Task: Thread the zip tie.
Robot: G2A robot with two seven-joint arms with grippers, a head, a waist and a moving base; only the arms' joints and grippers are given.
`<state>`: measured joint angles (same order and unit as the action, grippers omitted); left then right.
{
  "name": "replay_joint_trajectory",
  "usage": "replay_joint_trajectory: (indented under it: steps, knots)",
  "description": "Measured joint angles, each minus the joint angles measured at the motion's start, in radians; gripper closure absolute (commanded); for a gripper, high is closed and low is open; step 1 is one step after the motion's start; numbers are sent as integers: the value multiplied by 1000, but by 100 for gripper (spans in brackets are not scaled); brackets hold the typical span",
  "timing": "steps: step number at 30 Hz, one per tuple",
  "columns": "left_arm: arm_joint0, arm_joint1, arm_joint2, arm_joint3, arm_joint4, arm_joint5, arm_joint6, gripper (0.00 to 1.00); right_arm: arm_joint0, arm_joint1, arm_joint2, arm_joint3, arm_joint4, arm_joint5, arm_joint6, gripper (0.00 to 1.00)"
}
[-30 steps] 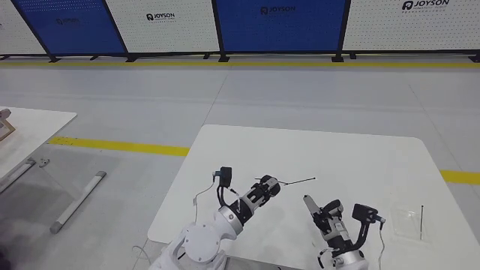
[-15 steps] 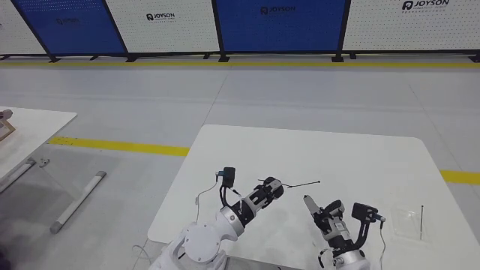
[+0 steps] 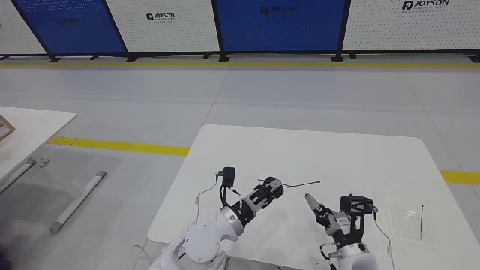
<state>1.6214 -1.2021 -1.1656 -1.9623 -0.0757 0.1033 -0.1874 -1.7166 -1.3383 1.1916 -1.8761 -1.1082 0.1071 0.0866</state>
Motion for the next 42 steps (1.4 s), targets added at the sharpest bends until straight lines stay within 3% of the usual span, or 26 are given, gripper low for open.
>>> replay_joint_trajectory:
  steps: [13,16,23,42]
  knots:
    - [0,0,0,0,0,0,0,100,0,0,0,1,6,-6,0,0]
    - [-1,0,1,0,-4,-1,1,100,11,4,-5,4,-47,-19,28,0]
    - [-11,-2,8,-11,-40,6,-4,100,42,13,-18,-21,-119,-113,151,0]
    - [-12,-2,8,-11,-45,5,-3,100,42,13,-16,-23,-117,-111,155,0]
